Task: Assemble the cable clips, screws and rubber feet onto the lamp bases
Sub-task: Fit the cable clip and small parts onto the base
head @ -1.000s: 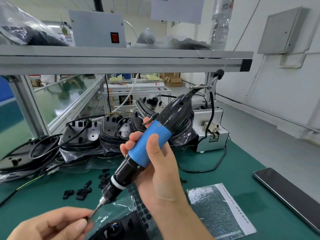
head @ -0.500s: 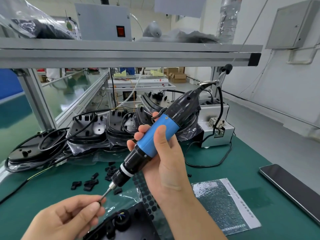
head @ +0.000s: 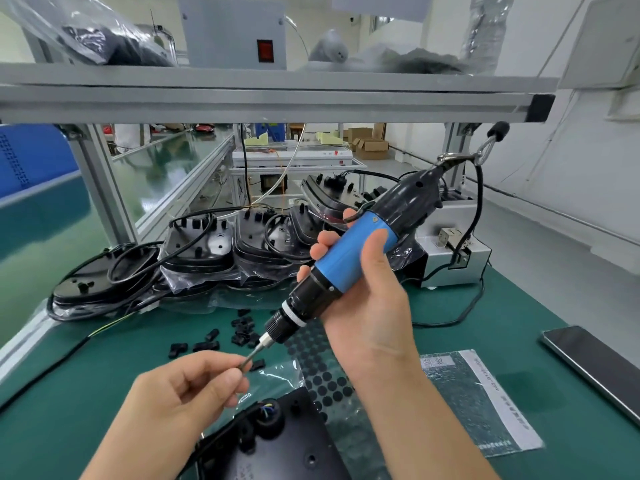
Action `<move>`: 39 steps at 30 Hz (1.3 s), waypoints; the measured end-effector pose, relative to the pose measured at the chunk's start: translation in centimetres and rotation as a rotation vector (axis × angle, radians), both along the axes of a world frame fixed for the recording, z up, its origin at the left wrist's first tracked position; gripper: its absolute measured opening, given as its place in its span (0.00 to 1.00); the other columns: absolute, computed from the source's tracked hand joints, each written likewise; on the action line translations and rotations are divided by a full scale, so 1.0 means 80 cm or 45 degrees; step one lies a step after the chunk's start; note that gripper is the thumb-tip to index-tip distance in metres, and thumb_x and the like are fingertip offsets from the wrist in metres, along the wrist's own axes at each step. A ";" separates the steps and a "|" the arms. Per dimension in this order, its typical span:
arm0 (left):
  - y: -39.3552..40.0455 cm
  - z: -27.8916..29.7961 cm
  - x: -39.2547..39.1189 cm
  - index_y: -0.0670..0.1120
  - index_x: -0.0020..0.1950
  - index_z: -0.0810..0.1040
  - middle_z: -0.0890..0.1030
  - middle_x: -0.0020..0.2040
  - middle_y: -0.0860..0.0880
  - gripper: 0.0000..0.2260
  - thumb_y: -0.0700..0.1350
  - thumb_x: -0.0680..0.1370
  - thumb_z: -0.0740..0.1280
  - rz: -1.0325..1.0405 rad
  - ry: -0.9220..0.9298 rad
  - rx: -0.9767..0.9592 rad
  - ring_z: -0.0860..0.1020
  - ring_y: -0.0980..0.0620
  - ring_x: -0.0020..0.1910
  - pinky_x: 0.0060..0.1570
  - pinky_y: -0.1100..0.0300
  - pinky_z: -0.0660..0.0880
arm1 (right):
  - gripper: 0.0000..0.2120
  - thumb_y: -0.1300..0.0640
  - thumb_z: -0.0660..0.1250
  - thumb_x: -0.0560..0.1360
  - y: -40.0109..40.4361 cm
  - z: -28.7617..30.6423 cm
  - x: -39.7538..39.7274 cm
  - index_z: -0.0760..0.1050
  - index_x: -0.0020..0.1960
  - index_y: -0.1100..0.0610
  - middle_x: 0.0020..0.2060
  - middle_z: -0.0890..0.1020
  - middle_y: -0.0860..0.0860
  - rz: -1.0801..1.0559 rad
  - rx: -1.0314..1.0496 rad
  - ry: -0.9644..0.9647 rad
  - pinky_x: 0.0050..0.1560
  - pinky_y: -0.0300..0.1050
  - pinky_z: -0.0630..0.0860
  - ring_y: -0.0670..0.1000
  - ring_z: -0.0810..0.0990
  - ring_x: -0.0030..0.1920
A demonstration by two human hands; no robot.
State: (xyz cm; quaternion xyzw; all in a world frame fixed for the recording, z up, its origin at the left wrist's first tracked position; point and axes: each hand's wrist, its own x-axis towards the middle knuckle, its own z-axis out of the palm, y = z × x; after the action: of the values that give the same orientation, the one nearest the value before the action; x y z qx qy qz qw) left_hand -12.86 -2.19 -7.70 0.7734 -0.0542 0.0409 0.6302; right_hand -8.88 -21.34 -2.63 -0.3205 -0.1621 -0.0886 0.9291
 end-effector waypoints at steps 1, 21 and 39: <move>0.000 0.000 -0.001 0.57 0.42 0.86 0.86 0.38 0.46 0.08 0.44 0.68 0.72 -0.002 0.001 -0.020 0.83 0.53 0.35 0.40 0.63 0.80 | 0.22 0.43 0.68 0.70 -0.001 0.000 0.000 0.75 0.59 0.55 0.44 0.82 0.54 0.030 0.023 -0.005 0.49 0.52 0.78 0.52 0.81 0.44; -0.005 0.005 -0.020 0.50 0.45 0.86 0.86 0.40 0.43 0.10 0.35 0.72 0.71 0.004 0.078 -0.377 0.80 0.54 0.34 0.36 0.68 0.76 | 0.16 0.47 0.63 0.76 0.002 0.000 -0.008 0.73 0.57 0.57 0.41 0.81 0.53 0.000 -0.031 -0.071 0.52 0.59 0.79 0.52 0.81 0.44; 0.013 0.002 -0.027 0.63 0.62 0.76 0.84 0.48 0.62 0.17 0.51 0.75 0.70 -0.146 -0.266 0.303 0.70 0.60 0.31 0.35 0.71 0.69 | 0.11 0.50 0.61 0.79 0.030 0.017 -0.015 0.70 0.56 0.56 0.33 0.73 0.49 -0.225 -0.104 -0.083 0.31 0.40 0.72 0.46 0.71 0.28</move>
State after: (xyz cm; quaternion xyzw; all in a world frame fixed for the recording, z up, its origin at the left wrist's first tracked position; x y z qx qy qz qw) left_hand -15.05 -1.17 -7.54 0.8297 -0.1681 0.0784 0.5266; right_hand -10.05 -18.91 -1.27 -0.3682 -0.1669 -0.1738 0.8980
